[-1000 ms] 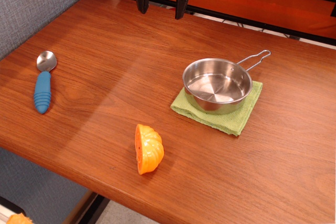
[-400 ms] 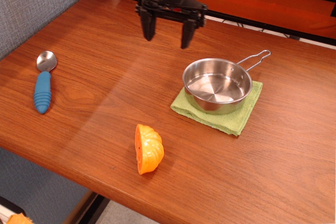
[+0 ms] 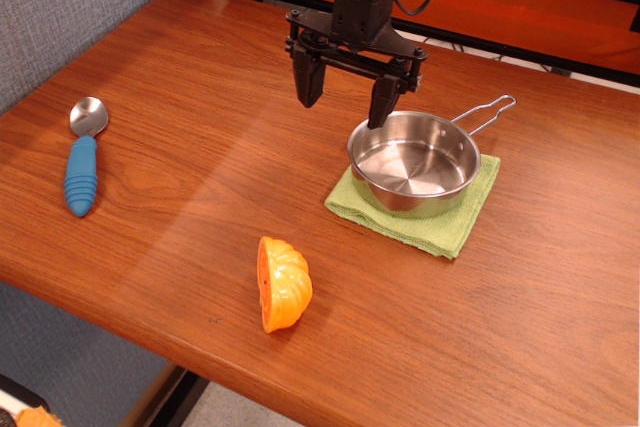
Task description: Move the pot to the left edge of the table.
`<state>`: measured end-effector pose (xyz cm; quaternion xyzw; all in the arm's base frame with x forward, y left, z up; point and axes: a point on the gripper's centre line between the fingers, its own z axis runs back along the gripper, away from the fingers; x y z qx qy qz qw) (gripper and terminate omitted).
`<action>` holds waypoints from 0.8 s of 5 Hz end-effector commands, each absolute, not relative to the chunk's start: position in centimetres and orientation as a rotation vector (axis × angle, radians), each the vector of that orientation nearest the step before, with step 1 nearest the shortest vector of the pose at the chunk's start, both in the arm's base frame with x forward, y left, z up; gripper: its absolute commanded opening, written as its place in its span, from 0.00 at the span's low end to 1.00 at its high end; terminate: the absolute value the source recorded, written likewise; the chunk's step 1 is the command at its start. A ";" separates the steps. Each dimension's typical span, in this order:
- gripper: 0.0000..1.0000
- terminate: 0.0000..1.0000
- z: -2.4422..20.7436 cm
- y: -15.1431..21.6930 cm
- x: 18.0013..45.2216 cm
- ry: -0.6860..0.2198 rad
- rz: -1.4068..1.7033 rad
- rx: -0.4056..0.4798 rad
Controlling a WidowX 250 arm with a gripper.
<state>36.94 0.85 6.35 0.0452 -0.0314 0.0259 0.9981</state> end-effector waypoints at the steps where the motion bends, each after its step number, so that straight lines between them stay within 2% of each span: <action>1: 1.00 0.00 6.2 0.3 36.8 -0.081 0.002 0.062; 2: 1.00 0.00 4.6 0.2 36.8 -0.043 -0.009 0.064; 3: 1.00 0.00 3.6 0.2 36.8 -0.042 -0.008 0.058; 4: 1.00 0.00 3.7 0.0 36.6 -0.060 -0.005 0.052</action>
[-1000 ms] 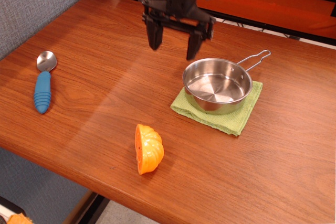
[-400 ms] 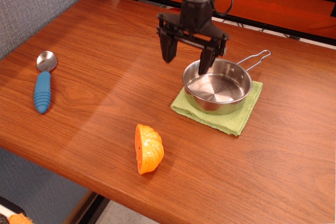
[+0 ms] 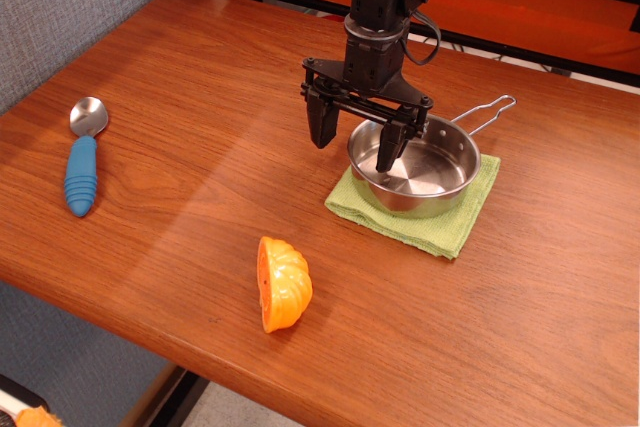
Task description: Move the pot to the left edge of the table.
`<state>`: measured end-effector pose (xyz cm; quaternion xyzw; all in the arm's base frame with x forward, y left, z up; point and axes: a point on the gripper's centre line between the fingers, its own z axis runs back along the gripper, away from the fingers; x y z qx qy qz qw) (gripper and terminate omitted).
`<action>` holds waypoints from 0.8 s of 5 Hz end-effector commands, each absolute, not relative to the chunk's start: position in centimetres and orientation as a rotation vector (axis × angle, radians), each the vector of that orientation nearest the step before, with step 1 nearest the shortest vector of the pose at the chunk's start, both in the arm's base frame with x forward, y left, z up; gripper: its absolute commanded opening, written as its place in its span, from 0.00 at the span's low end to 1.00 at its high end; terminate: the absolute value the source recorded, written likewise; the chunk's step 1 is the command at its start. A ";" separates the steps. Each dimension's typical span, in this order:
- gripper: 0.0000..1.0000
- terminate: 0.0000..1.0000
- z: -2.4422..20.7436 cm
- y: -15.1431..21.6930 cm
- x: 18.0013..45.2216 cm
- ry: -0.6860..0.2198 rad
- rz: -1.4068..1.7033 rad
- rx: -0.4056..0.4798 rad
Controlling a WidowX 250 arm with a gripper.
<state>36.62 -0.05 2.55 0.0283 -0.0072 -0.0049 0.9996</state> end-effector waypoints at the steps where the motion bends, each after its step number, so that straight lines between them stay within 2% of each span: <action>1: 0.00 0.00 3.8 0.0 36.5 -0.068 0.004 0.051; 3: 0.00 0.00 4.3 -0.1 36.6 -0.077 0.006 0.049; 4: 0.00 0.00 6.0 -0.1 36.7 -0.121 0.013 0.034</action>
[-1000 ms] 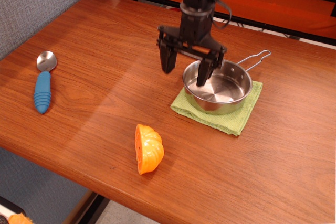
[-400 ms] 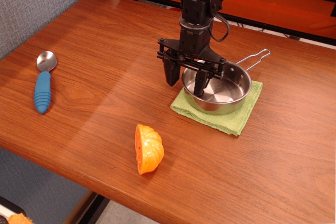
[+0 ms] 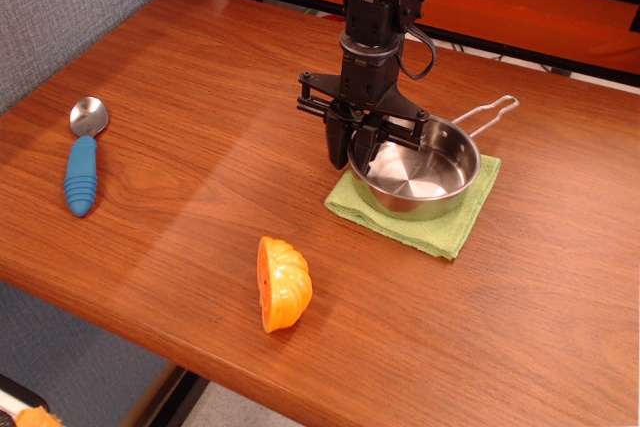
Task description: Move the pot to the left edge of the table.
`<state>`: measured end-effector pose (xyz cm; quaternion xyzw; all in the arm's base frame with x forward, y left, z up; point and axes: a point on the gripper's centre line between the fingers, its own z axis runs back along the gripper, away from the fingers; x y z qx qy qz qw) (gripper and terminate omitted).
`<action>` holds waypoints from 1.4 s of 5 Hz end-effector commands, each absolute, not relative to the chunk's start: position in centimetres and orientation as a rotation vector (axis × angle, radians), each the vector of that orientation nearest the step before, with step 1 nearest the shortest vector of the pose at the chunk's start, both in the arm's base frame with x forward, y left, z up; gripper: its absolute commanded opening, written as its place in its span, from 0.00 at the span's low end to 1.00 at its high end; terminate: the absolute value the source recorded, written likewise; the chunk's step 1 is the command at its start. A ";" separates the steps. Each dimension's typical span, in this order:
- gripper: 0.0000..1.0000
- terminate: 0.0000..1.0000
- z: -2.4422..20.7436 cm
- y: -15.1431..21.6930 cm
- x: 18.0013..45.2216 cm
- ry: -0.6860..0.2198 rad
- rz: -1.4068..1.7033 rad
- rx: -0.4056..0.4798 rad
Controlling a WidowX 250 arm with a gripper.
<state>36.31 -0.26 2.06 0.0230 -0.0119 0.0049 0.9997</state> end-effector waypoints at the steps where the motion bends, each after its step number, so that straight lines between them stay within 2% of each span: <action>1: 0.00 0.00 7.9 0.0 37.2 -0.157 0.036 0.000; 2: 0.00 0.00 9.8 0.2 37.6 -0.200 0.049 -0.021; 3: 0.00 0.00 10.3 2.6 38.0 -0.200 0.145 -0.024; 5: 0.00 0.00 9.2 10.4 37.0 -0.155 0.373 0.035; 6: 0.00 0.00 8.2 14.3 34.5 -0.129 0.497 0.073; 7: 0.00 0.00 7.0 16.7 33.4 -0.117 0.580 0.065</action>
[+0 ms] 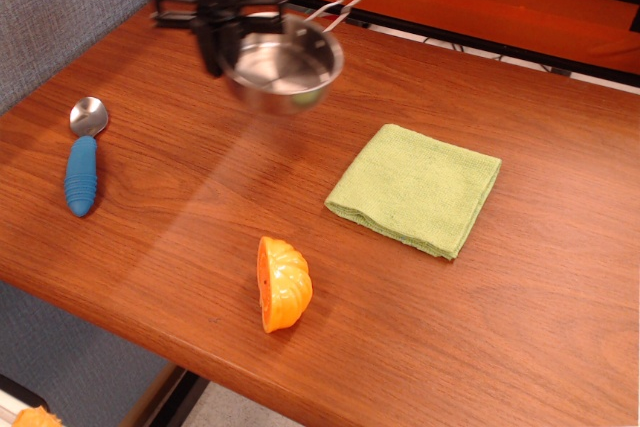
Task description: Move the pot to the left edge of the table.
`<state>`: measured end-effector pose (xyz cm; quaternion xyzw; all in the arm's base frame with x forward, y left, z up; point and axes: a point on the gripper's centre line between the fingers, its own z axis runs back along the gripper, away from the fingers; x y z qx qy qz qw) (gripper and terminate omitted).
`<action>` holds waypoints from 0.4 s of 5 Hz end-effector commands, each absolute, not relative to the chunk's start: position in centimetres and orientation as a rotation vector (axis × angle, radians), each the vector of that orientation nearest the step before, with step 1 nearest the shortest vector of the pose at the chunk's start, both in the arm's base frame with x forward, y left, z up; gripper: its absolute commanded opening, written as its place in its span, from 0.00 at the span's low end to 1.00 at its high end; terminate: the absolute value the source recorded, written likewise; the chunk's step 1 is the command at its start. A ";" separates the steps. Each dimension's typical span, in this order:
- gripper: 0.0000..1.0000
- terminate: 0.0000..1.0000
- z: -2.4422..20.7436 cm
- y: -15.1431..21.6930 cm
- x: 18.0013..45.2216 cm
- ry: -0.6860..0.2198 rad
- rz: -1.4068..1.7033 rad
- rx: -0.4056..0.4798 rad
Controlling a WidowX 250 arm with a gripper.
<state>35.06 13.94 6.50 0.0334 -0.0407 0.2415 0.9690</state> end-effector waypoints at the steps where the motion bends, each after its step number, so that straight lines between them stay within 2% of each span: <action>1: 0.00 0.00 5.5 17.5 33.5 -0.106 0.597 0.101; 2: 0.00 0.00 4.4 18.0 32.9 -0.094 0.638 0.117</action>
